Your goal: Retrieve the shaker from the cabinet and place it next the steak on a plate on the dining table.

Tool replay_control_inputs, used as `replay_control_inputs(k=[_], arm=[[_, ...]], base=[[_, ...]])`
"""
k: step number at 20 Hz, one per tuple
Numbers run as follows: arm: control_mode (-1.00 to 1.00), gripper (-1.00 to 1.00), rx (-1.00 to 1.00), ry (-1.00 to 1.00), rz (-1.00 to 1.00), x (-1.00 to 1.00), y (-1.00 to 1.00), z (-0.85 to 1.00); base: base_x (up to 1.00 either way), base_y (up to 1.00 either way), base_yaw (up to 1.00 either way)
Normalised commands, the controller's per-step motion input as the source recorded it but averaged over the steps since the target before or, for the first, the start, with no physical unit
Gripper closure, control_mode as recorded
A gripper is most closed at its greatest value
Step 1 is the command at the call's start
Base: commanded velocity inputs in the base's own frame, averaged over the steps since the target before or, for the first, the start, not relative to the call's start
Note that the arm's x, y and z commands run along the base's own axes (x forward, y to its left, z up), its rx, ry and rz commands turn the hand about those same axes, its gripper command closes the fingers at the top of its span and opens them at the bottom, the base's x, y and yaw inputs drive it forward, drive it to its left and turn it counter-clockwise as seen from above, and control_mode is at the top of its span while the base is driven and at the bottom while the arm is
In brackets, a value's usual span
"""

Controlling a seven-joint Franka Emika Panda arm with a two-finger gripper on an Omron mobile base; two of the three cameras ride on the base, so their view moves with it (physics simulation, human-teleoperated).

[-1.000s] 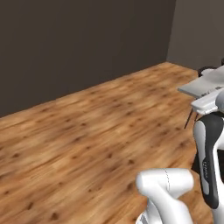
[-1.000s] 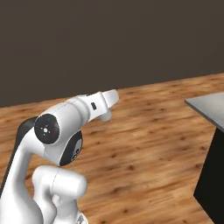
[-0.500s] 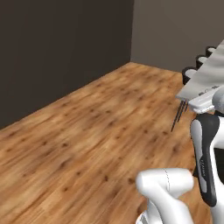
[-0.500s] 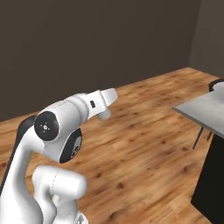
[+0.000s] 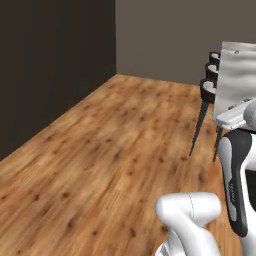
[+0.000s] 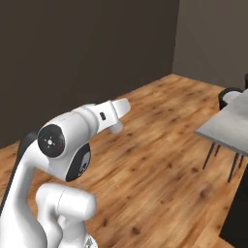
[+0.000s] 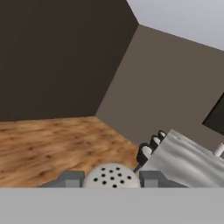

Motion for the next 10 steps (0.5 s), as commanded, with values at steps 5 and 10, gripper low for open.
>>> replay_control_inputs(k=[5, 10], arm=[[1.0, 1.0, 0.0, 0.0, 0.0, 0.0, 0.0, 0.0], [1.0, 1.0, 0.0, 0.0, 0.0, 0.0, 0.0, 0.0]], base=[[1.0, 0.63, -0.36], [1.0, 0.51, -0.39]])
